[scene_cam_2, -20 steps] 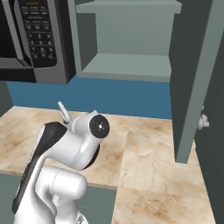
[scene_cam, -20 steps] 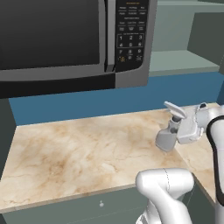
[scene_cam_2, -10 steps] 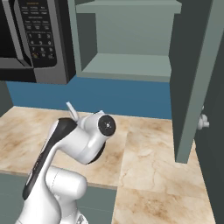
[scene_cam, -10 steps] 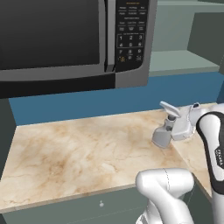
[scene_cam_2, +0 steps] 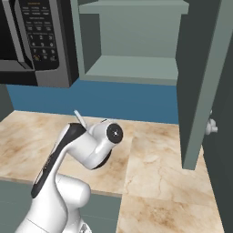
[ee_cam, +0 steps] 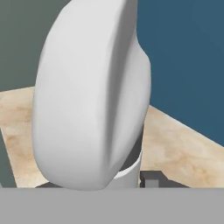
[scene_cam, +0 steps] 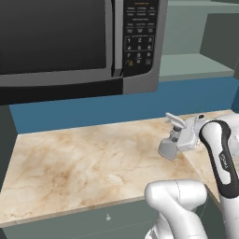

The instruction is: Move the cutting board and knife to the sink. Then move spray from the cabinet to the counter.

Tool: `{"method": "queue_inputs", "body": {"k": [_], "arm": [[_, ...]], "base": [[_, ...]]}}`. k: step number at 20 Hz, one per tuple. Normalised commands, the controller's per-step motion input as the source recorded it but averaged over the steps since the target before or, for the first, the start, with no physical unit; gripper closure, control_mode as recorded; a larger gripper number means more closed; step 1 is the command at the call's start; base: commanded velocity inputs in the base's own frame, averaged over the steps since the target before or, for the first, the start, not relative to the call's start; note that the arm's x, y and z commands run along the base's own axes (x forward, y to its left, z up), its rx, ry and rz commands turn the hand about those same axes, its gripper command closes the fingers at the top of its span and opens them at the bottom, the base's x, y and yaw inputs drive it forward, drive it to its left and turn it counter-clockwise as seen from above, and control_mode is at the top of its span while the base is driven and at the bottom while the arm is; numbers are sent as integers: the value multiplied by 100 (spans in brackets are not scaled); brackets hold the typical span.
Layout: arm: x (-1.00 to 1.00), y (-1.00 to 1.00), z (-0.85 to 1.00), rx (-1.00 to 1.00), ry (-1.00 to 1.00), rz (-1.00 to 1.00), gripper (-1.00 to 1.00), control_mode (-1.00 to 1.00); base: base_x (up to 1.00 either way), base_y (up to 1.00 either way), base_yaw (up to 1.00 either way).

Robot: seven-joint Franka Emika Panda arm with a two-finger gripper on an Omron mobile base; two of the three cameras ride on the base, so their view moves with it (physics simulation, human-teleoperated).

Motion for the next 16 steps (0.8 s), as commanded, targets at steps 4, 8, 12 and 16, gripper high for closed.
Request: {"method": "queue_inputs", "body": {"k": [4, 8, 12, 16], "arm": [[34, 0, -42, 0, 0, 0, 100, -100], [33, 0, -36, 0, 0, 0, 100, -100], [34, 0, -33, 0, 0, 0, 100, -100], [31, 0, -31, 0, 0, 0, 100, -100]], "base": [[0, 0, 0], [0, 0, 0], [0, 0, 0], [0, 0, 0]]}}
